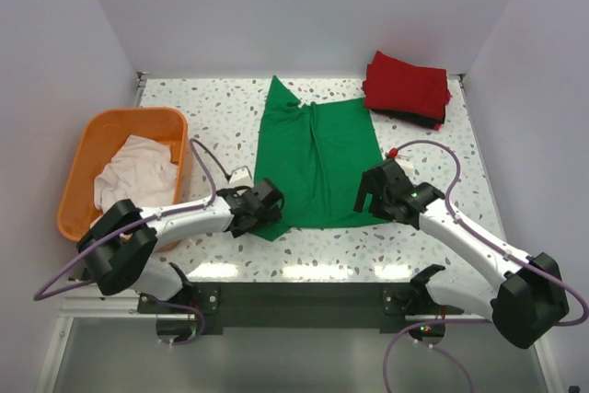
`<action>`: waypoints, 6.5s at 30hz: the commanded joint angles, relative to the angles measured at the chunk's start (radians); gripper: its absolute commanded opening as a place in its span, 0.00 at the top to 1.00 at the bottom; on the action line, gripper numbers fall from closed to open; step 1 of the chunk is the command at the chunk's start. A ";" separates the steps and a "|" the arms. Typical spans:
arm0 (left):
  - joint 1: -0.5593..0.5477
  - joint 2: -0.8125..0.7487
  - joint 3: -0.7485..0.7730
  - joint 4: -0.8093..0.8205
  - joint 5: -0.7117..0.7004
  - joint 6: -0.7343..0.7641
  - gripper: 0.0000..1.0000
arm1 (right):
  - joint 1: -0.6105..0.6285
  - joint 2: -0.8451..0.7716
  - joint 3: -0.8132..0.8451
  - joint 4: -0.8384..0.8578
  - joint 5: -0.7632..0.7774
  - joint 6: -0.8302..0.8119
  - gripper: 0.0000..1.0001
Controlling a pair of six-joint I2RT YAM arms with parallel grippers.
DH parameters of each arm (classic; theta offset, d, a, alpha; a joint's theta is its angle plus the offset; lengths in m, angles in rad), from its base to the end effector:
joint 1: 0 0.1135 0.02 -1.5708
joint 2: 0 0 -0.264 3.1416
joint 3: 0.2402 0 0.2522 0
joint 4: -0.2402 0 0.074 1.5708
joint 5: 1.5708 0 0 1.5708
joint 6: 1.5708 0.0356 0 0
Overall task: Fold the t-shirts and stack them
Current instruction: Flatten the tshirt out
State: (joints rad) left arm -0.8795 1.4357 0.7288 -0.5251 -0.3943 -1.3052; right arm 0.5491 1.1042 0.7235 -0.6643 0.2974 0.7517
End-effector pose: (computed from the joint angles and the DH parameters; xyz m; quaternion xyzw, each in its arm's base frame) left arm 0.1669 -0.1802 0.1608 -0.2365 0.9378 -0.0579 0.2475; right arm 0.1805 0.0982 0.2205 0.1349 0.9462 0.0418 0.2912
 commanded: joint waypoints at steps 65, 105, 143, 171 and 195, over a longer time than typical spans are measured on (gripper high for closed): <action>0.229 -0.239 -0.241 0.149 0.071 0.285 1.00 | -0.043 0.123 -0.121 0.175 -0.067 0.130 0.29; 0.231 -0.238 -0.235 0.143 0.038 0.302 1.00 | 0.066 0.313 -0.093 0.057 0.006 0.204 0.93; 0.232 -0.273 1.127 0.086 -0.583 1.218 1.00 | -0.364 -0.036 1.367 -0.273 0.491 -0.463 1.00; 0.409 -0.197 1.106 0.136 -0.354 1.118 1.00 | -0.370 0.028 1.205 -0.199 0.330 -0.460 1.00; 0.409 -0.325 1.022 0.121 -0.231 1.067 1.00 | -0.364 -0.121 1.077 -0.333 0.350 -0.410 1.00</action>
State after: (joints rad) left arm -0.4866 1.0008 1.8206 -0.4835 -0.4282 -0.2722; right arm 0.1955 0.8814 1.9022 -1.0153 0.4889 0.3775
